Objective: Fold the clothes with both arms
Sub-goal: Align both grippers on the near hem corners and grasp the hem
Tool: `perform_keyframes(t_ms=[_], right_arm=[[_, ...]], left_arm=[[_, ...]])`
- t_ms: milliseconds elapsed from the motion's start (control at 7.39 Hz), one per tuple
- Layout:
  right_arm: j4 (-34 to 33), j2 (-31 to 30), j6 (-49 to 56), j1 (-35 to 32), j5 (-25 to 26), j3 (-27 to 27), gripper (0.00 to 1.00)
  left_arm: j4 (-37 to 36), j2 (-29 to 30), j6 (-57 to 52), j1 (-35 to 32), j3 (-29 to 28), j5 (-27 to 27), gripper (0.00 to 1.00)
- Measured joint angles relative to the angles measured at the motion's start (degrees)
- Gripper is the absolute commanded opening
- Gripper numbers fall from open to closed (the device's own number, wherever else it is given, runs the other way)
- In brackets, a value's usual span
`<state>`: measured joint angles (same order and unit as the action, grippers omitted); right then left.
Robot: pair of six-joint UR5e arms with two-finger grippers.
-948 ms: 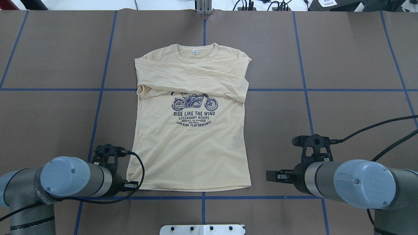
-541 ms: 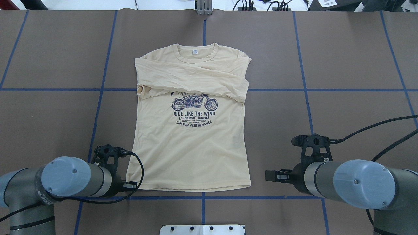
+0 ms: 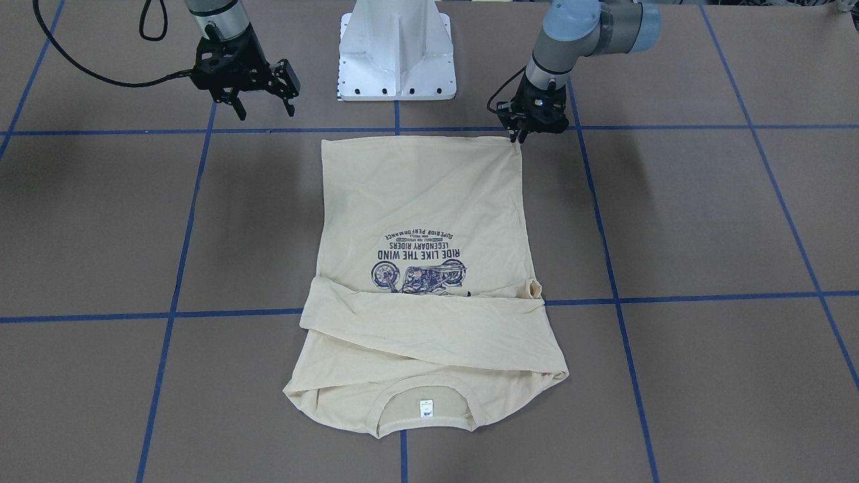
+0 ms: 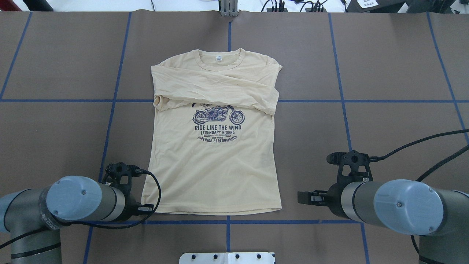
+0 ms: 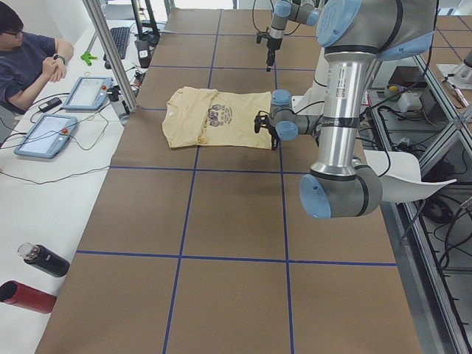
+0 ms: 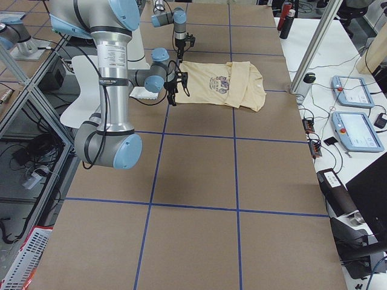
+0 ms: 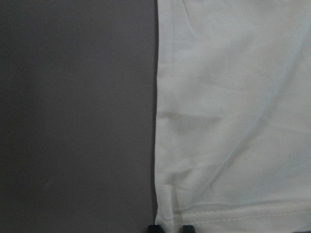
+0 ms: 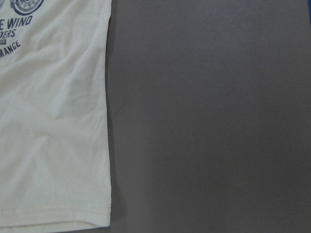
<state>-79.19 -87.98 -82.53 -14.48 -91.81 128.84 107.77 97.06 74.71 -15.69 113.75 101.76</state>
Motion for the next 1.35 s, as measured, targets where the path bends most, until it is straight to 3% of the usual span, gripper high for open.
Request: perform_keyframes(t_ms=[135, 812, 1354], right_arm=[[0.0, 0.0, 0.0, 0.03, 0.03, 0.0, 1.0], [-0.13, 1.43, -2.38, 2.83, 3.45, -1.38, 0.98], [-10.26, 13.39, -5.19, 7.22, 9.5, -8.51, 0.7]], left_arm=[[-0.75, 0.13, 0.0, 0.04, 0.08, -0.04, 0.0], [-1.31, 0.5, 0.0, -0.1, 1.14, 0.11, 0.0], [-0.98, 0.57, 0.08, -0.13, 1.87, 0.36, 0.0]])
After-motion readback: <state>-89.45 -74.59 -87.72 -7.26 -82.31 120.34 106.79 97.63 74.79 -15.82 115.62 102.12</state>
